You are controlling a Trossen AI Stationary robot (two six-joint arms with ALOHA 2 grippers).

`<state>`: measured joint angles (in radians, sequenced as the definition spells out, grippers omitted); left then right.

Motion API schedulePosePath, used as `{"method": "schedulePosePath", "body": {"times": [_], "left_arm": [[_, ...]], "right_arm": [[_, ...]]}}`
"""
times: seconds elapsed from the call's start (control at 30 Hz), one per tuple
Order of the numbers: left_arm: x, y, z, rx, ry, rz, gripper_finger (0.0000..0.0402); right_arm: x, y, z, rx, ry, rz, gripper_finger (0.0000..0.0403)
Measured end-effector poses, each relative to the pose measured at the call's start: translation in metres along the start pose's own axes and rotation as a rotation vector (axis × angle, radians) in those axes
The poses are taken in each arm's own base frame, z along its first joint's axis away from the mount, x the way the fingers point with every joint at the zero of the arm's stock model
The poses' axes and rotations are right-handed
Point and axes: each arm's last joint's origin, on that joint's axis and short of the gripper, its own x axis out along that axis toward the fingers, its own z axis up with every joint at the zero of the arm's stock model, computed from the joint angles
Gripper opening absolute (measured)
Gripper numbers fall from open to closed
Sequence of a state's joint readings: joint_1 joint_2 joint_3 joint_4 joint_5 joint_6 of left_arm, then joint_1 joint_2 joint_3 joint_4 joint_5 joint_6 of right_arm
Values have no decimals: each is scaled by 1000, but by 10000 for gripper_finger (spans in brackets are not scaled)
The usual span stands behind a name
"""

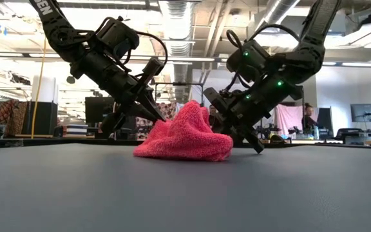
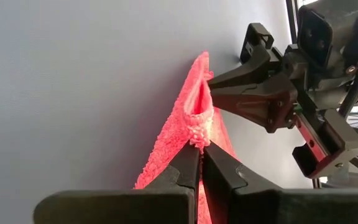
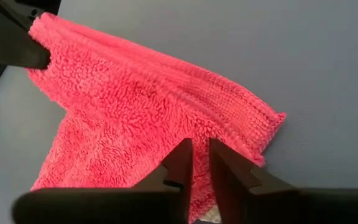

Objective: Roll towel
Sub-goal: Roll the pink towel

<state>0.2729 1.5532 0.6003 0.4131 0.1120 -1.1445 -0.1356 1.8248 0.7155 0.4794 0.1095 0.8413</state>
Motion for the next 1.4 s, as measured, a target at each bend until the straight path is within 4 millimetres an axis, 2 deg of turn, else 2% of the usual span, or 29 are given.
{"method": "schedulePosePath", "body": {"times": [0.13, 0.27, 0.33, 0.5, 0.63, 0.77, 0.97, 1.2, 1.4], "left_arm": [[0, 0, 0, 0, -1, 0, 0], [0, 0, 0, 0, 0, 2, 0], [0, 0, 0, 0, 2, 5, 0], [0, 1, 0, 15, -1, 7, 0], [0, 1, 0, 15, -9, 11, 0], [0, 1, 0, 15, -10, 10, 0], [0, 0, 0, 12, -10, 9, 0], [0, 0, 0, 11, -10, 8, 0], [0, 0, 0, 11, -10, 8, 0]], "right_arm": [[0, -2, 2, 4, -4, 0, 27], [-7, -1, 15, 19, -35, 12, 21], [-14, 0, 23, 13, -49, 19, 42], [-32, -1, 39, -4, -55, -4, 126], [-34, -4, 35, -10, -8, -47, 177], [-32, -1, 25, -27, 30, -59, 196], [-33, 1, 18, -34, 30, -107, 182], [-33, 2, 17, -27, 31, -106, 149], [-34, 8, 10, -37, 43, -92, 135]]}}
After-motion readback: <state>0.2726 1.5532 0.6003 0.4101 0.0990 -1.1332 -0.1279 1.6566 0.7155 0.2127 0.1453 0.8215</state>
